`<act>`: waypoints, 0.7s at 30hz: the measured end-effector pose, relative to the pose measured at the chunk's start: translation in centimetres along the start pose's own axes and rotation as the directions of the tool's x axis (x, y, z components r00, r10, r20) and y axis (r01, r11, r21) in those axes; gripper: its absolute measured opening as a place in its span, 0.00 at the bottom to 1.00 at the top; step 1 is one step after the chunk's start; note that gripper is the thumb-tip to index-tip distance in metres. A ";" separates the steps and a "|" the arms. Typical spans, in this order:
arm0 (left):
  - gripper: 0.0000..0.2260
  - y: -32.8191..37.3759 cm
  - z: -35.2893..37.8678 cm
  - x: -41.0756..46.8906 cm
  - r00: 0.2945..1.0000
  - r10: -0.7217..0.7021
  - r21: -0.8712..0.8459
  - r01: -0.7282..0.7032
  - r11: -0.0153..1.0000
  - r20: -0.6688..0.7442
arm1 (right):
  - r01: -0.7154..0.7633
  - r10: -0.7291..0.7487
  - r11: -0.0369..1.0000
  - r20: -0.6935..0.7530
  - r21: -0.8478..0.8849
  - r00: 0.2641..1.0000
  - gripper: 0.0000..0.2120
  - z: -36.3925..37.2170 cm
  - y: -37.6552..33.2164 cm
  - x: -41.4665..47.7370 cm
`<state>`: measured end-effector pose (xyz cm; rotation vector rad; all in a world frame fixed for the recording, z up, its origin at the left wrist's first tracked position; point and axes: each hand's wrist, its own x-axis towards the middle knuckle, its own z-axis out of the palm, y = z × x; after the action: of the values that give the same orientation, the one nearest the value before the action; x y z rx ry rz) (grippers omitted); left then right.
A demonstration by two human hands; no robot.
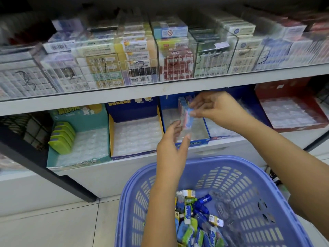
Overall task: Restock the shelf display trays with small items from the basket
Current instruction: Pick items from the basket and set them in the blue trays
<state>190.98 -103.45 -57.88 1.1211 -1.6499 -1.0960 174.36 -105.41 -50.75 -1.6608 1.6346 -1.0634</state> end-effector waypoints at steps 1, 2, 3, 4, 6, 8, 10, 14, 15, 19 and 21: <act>0.20 -0.2 0.2 0.0 0.999 0.008 0.107 -0.013 0.994 0.046 | -0.007 0.002 0.999 -0.092 -0.053 0.996 0.06 0.0 0.6 0.6; 0.23 -0.5 0.4 0.0 0.995 0.007 0.224 -0.029 0.974 0.096 | -0.024 0.007 0.995 -0.171 -0.100 0.985 0.06 0.0 1.3 1.3; 0.24 -0.7 0.6 0.0 0.989 -0.002 0.330 -0.048 0.943 0.148 | -0.044 0.014 0.991 -0.226 -0.128 0.974 0.06 0.1 1.9 1.9; 0.24 -0.9 0.9 -0.1 0.981 -0.019 0.417 -0.065 0.907 0.194 | -0.059 0.018 0.986 -0.256 -0.155 0.967 0.07 0.3 2.4 2.5; 0.25 -1.2 1.4 -0.3 0.969 -0.047 0.516 -0.087 0.852 0.241 | -0.071 0.003 0.965 -0.257 -0.254 0.966 0.08 0.8 3.4 3.4; 0.26 -1.3 1.6 -0.3 0.968 -0.051 0.537 -0.092 0.838 0.245 | -0.069 -0.012 0.937 -0.231 -0.342 0.973 0.08 1.4 4.0 4.1; 0.26 -1.3 1.5 -0.1 0.966 -0.052 0.538 -0.096 0.838 0.254 | -0.078 -0.003 0.925 -0.215 -0.371 0.977 0.09 1.8 4.2 4.6; 0.25 -1.4 1.2 0.1 0.962 -0.058 0.519 -0.092 0.850 0.265 | -0.083 0.021 0.912 -0.156 -0.402 0.988 0.09 1.8 3.9 5.4; 0.25 -1.4 1.2 0.1 0.963 -0.057 0.517 -0.092 0.851 0.265 | -0.072 0.017 0.903 -0.131 -0.425 0.991 0.08 1.9 3.9 5.6; 0.25 -1.5 1.2 0.2 0.963 -0.052 0.514 -0.095 0.853 0.265 | -0.041 0.006 0.824 -0.064 -0.566 0.998 0.09 2.1 4.1 5.6; 0.25 -1.7 1.2 0.3 0.961 -0.052 0.516 -0.099 0.851 0.271 | -0.031 -0.008 0.780 -0.060 -0.625 0.998 0.11 2.3 4.3 5.4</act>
<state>190.14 -103.91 -59.74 1.3240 -2.2732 -0.8233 173.65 -111.42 -54.75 -2.0286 2.1974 -0.5764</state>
